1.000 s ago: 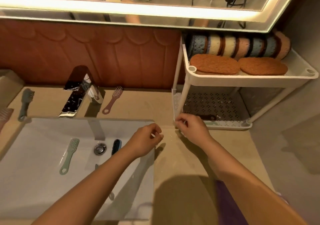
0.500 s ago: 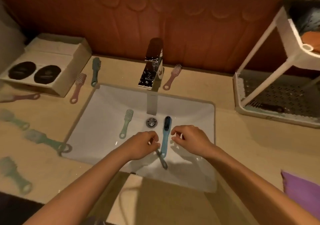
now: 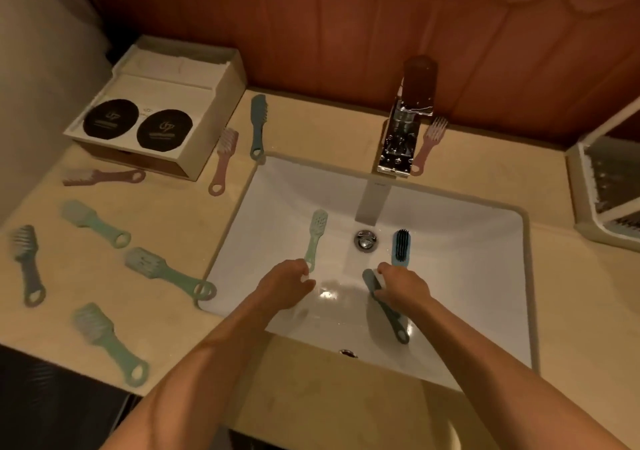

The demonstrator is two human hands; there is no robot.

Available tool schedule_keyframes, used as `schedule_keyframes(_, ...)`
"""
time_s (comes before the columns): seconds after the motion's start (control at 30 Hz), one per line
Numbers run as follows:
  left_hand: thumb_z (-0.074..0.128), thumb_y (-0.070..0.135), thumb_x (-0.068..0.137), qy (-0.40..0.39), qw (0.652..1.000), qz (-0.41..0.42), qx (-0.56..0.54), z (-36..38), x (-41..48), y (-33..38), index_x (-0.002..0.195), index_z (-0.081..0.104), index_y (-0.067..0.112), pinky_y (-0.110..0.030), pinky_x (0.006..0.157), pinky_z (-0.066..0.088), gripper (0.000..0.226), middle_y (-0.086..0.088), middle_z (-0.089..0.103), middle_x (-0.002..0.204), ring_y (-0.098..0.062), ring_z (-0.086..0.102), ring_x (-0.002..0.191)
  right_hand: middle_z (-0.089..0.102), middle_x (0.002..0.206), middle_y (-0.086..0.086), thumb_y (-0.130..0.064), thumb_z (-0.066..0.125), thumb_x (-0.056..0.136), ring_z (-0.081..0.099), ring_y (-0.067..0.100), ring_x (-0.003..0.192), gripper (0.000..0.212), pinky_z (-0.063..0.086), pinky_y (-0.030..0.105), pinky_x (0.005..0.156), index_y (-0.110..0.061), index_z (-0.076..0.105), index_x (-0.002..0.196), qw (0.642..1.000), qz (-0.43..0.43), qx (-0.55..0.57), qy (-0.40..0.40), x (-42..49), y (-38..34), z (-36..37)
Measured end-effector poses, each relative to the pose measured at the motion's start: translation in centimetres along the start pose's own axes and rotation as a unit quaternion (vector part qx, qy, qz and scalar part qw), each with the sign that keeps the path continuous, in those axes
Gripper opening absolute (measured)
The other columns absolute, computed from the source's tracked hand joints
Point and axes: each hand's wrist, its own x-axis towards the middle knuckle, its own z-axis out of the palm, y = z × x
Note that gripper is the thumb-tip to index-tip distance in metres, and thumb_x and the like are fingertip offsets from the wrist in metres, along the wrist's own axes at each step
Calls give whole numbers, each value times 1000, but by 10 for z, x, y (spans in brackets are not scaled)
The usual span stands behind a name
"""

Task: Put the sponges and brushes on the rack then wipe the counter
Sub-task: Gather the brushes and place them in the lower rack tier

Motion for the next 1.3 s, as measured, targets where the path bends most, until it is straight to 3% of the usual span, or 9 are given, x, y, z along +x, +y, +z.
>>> schedule_keyframes(0.17, 44, 41, 94, 101, 982, -18, 158, 13, 28, -11, 117, 52, 12, -34, 79, 46, 38, -7, 62, 107, -25, 60, 97, 39, 71, -2, -12, 38, 94, 52, 22, 78, 13, 43, 32, 69, -11, 45, 105, 999, 36, -30, 21, 13, -6, 26)
schedule_keyframes(0.23, 63, 44, 82, 142, 967, -5, 213, 17, 36, -14, 97, 61, 11, -29, 61, 47, 36, -6, 65, 84, -22, 63, 73, 34, 68, -3, -12, 38, 95, 49, 21, 75, 17, 42, 31, 66, -10, 44, 110, 997, 48, -34, 42, 16, -7, 33)
schedule_keyframes(0.33, 86, 42, 47, 164, 955, 15, 247, 27, 52, -24, 61, 61, 14, -22, 42, 40, 40, -1, 53, 52, -18, 53, 43, 54, 89, 3, -16, 45, 93, 50, 21, 73, 25, 40, 31, 60, -12, 42, 117, 996, 69, -45, 43, 19, -8, 39)
schedule_keyframes(0.5, 43, 28, 91, 124, 952, 33, 277, 32, 72, -26, 111, 50, 9, -34, 85, 37, 28, -7, 55, 111, -26, 51, 105, 56, 110, 6, -16, 50, 92, 62, 27, 92, 23, 40, 32, 63, -12, 43, 113, 995, 96, -21, 18, 22, -11, 39)
schedule_keyframes(0.67, 43, 32, 92, 148, 955, -8, 257, 30, 91, -13, 110, 52, 7, -35, 88, 37, 31, -8, 57, 110, -26, 52, 104, 53, 91, 11, -16, 47, 93, 52, 28, 74, 14, 42, 34, 63, -14, 34, 97, 984, 130, 104, 56, 16, -13, 36)
schedule_keyframes(0.77, 49, 33, 91, 147, 951, -27, 269, 33, 103, -6, 108, 53, 8, -34, 89, 37, 30, -6, 60, 105, -24, 54, 100, 53, 87, 8, -10, 51, 90, 51, 27, 71, 29, 38, 32, 62, -12, 35, 115, 947, 132, 269, 118, 7, -10, 30)
schedule_keyframes(0.9, 56, 27, 89, 121, 947, -27, 298, 40, 108, -3, 108, 55, 8, -32, 89, 38, 27, -5, 62, 104, -22, 57, 101, 60, 100, 12, -7, 50, 88, 59, 30, 77, 43, 53, 45, 74, -18, 37, 128, 896, 123, 387, 178, -5, -4, 20)
schedule_keyframes(1.17, 44, 24, 93, 38, 972, -36, 229, 38, 97, 0, 104, 57, 12, -32, 84, 40, 21, -4, 64, 104, -23, 61, 99, 56, 94, -3, -19, 49, 94, 55, 18, 81, 26, 45, 33, 74, -22, 50, 120, 827, 126, 515, 188, -23, -9, -10)
schedule_keyframes(1.3, 51, 18, 89, -46, 988, -32, -147, 21, 75, 20, 70, 49, 15, -30, 65, 42, 19, -5, 56, 70, -25, 54, 70, 53, 88, -6, -19, 47, 97, 52, 13, 73, 27, 45, 25, 66, -32, 47, 120, 777, 118, 586, 199, -43, -11, -18)
